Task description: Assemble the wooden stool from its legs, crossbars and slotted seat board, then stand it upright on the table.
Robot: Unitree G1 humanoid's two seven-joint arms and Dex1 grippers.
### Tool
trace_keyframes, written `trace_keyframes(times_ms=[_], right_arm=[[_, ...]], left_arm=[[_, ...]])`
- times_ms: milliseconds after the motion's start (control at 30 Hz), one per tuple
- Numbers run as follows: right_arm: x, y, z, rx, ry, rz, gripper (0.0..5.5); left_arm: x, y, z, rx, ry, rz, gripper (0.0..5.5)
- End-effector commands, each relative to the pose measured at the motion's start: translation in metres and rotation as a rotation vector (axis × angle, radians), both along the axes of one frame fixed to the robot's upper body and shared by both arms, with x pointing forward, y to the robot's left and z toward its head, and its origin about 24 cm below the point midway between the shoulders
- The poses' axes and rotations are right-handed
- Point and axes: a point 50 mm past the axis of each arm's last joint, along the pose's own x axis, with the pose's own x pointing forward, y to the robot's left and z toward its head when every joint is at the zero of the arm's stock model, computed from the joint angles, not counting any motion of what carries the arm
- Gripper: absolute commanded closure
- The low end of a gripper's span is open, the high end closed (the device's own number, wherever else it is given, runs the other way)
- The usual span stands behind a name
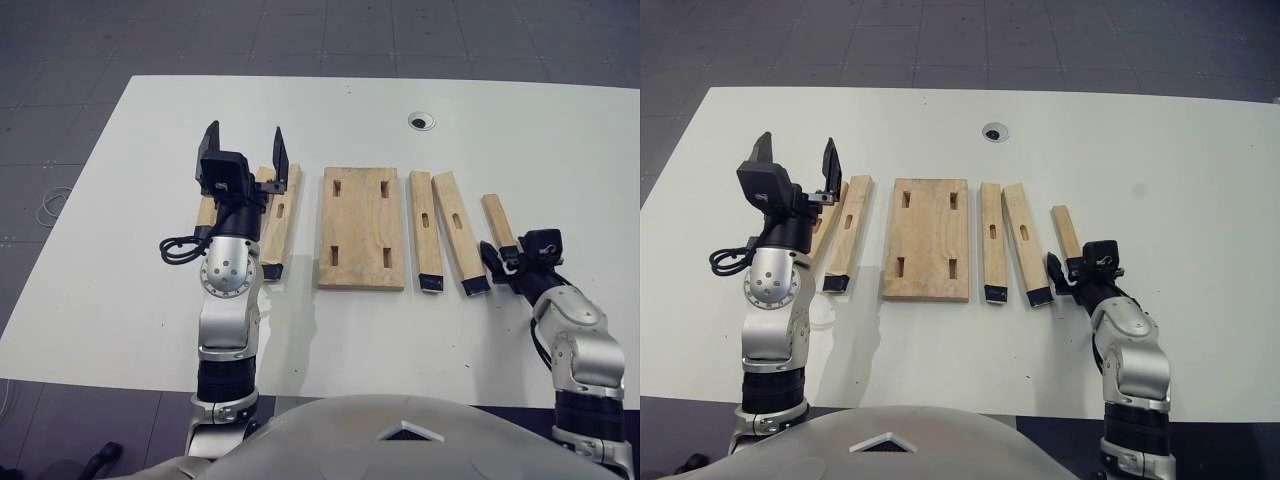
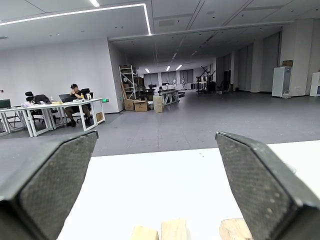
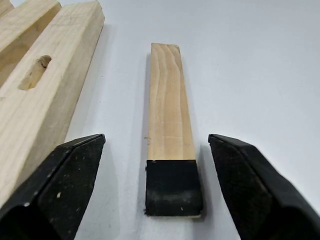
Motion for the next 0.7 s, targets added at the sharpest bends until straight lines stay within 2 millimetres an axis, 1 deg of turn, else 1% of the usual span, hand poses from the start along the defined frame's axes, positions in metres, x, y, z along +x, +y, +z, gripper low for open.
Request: trace_keyframes(times_ms=[33,67,267,300,333,400,500,567,633,700], right_arm=[[-0.005,0.000,-0.004,0.023,0.051,-0.020,2.48],[-0.004,0.000,-0.005,0.028,0.053,-0.025,2.60],[-0.002,0.000,-0.005,0.033,0.052,-0.056,3.75],[-0.001,0.001,-0.004,0.035,0.050,-0.059,3.80],[-0.001,0.001,-0.004,0.040,0.047,-0.062,4.02],[0.000,0.004,-0.003,0.065,0.043,-0.064,4.19],[0.004,0.008,0.001,0.069,0.024,-0.060,4.19],[0.015,0.011,0.017,0.063,-0.063,-0.063,4.19],[0.030,0.015,0.040,0.051,-0.183,-0.054,4.19],[0.043,0.022,0.060,0.050,-0.280,-0.028,4.19]], left_arm=[[-0.001,-0.001,0.000,-0.006,0.010,-0.005,1.13],[-0.001,-0.001,0.000,-0.007,0.009,-0.004,1.13],[0.000,0.000,0.000,-0.009,0.010,-0.004,1.13],[0.000,0.000,0.000,-0.010,0.010,-0.005,1.13],[0.000,0.000,0.000,-0.010,0.009,-0.006,1.13],[0.000,0.000,0.000,-0.010,0.009,-0.005,1.13],[0.001,0.000,0.000,-0.009,0.008,-0.005,1.13],[0.001,0.000,0.002,-0.006,0.004,-0.010,1.13],[0.002,0.000,0.006,-0.018,-0.004,-0.024,1.13],[0.006,-0.001,0.014,-0.065,-0.010,-0.062,1.13]])
